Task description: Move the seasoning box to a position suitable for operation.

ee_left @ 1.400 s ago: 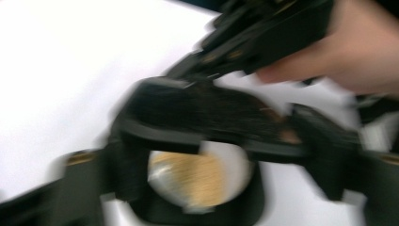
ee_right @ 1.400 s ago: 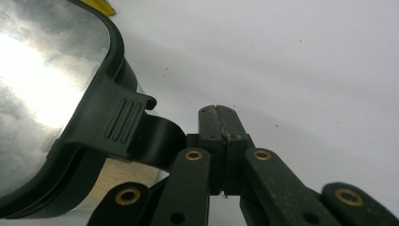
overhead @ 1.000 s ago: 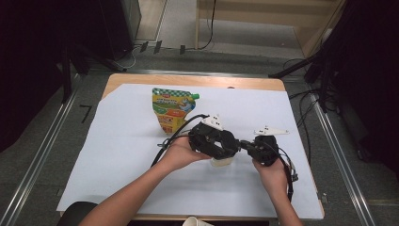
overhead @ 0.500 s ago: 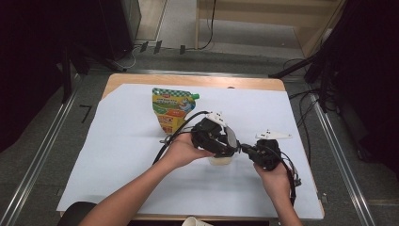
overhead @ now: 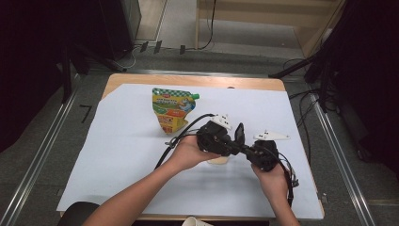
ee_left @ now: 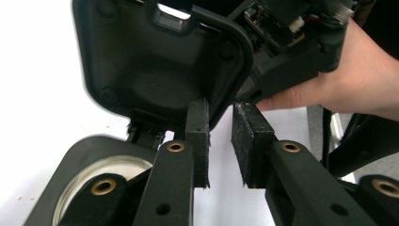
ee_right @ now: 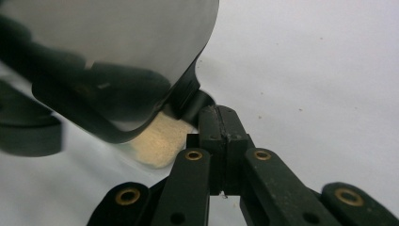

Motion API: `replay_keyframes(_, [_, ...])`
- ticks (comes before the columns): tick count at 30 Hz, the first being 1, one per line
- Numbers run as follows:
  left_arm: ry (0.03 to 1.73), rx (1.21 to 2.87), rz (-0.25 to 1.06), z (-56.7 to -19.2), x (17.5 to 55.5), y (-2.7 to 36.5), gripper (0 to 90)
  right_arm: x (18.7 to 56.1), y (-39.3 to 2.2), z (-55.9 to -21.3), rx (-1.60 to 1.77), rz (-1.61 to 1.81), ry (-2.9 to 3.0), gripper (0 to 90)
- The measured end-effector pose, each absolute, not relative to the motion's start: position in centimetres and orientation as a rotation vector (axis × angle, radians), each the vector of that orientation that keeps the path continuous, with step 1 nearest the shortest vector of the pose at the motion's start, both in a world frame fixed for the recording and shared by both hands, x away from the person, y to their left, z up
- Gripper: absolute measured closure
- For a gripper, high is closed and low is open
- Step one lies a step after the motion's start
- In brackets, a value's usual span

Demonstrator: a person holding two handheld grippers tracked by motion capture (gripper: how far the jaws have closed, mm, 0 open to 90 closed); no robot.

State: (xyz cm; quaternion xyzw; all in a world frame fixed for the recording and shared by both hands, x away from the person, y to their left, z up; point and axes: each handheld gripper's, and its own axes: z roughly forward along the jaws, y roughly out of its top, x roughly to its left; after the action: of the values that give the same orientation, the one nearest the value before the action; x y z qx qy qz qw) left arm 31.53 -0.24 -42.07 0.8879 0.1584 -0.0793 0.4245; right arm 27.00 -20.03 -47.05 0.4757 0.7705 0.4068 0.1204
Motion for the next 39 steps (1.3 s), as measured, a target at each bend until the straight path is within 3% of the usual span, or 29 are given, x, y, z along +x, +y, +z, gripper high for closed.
replay_keyframes(11, [0.405, 2.192, -0.176, -40.6, 31.6, 2.1, 68.3, 25.6, -20.6, -46.1, 1.354, 1.247, 2.236, 89.7])
replay_keyframes(20, [0.483, 2.162, -0.167, -40.5, 32.1, 5.8, 67.3, 23.3, -19.6, -46.2, 1.31, 1.284, 2.314, 81.3])
replay_keyframes(28, [0.526, 2.123, -0.183, -40.2, 33.4, 8.6, 66.0, 22.1, -18.5, -46.7, 1.247, 1.377, 2.38, 63.2])
replay_keyframes(34, [0.581, 2.117, -0.24, -40.3, 34.4, 10.6, 47.0, 22.3, -17.0, -46.9, 1.173, 1.428, 2.417, 51.6])
replay_keyframes(39, [0.582, 2.106, -0.192, -39.8, 34.7, 12.2, 45.4, 22.1, -15.8, -47.2, 1.077, 1.415, 2.46, 46.2])
